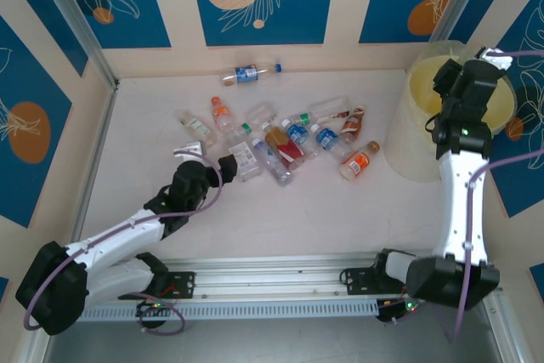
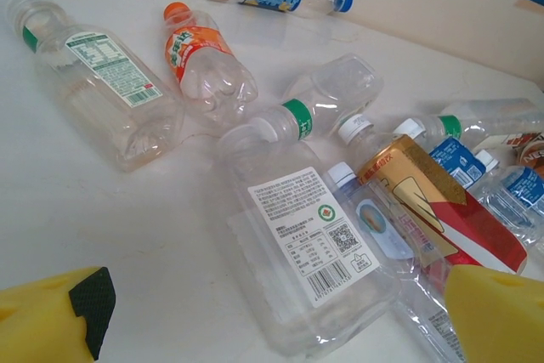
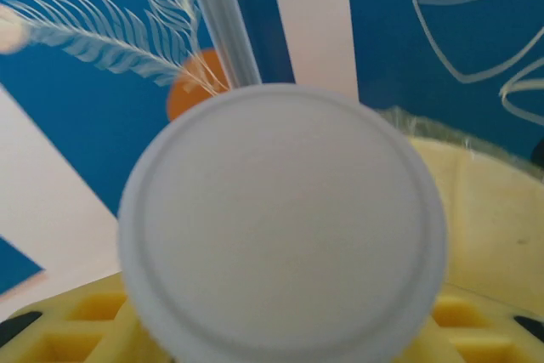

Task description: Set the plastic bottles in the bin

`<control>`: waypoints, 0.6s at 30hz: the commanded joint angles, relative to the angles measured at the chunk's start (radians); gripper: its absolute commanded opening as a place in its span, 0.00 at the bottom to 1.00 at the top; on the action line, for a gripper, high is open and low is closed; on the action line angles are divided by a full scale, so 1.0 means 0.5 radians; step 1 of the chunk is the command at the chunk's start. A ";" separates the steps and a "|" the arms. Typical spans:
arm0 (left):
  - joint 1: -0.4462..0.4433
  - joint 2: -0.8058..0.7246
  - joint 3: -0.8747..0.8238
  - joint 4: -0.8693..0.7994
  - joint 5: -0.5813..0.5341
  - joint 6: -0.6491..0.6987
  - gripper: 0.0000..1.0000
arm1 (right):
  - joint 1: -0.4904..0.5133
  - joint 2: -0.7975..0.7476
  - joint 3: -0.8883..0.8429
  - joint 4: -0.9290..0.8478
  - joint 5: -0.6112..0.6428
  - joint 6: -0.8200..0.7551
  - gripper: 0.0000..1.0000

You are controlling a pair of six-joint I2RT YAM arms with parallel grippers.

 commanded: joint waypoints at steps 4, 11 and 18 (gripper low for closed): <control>0.024 0.022 -0.009 0.033 0.028 -0.103 1.00 | -0.018 0.272 0.081 -0.091 -0.117 0.064 0.49; 0.036 0.023 -0.003 -0.020 0.004 -0.109 1.00 | -0.053 0.538 0.291 -0.518 -0.539 0.105 0.49; 0.056 -0.010 -0.047 -0.041 -0.067 -0.148 1.00 | -0.058 0.470 0.191 -0.603 -1.155 0.148 0.50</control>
